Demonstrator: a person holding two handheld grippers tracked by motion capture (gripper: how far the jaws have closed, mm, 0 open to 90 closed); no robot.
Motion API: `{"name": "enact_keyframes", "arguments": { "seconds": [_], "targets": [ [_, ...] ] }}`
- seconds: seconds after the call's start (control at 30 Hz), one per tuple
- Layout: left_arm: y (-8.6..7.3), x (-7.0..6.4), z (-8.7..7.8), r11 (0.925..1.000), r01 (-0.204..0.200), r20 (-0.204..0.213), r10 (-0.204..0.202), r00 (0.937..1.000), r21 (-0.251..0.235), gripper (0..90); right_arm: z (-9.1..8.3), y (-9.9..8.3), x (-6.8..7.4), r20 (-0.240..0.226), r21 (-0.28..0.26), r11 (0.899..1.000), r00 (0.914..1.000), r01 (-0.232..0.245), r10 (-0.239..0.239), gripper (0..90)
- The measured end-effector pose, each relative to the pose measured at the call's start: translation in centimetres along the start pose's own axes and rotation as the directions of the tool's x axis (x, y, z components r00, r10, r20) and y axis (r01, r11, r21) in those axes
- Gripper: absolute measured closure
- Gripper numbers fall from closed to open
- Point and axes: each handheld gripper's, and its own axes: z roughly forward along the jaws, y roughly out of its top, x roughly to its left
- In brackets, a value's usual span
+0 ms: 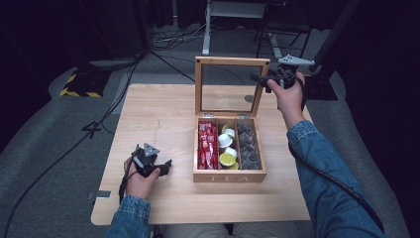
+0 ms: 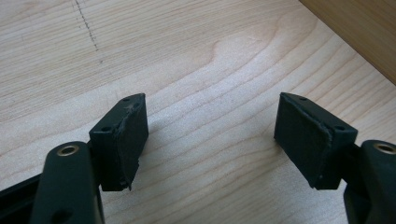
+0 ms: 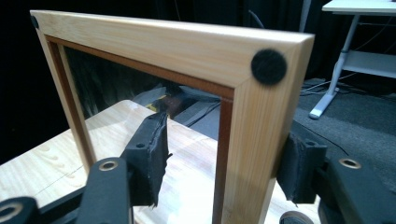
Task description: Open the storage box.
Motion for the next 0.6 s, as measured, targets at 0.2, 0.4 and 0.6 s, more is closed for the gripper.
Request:
{"name": "enact_keyframes", "arguments": {
  "seconds": [0.2,0.4,0.6],
  "targets": [
    [0.0,-0.2,0.0,0.9998,-0.014,-0.008,0.014,0.9999,0.011,25.5,0.9,-0.1,-0.6,0.011,0.022,1.0,0.9999,0.004,-0.004,41.6],
    [0.0,-0.2,0.1,0.9998,-0.014,-0.006,0.014,0.9999,0.012,24.5,1.6,-0.4,-0.9,0.028,0.042,0.999,0.9996,-0.004,0.003,40.0],
    [0.0,-0.2,0.1,0.9998,-0.017,0.001,0.017,0.9999,0.012,23.7,2.7,-1.3,-1.0,0.053,0.055,0.998,0.9982,-0.031,0.028,32.8]
  ]
}}
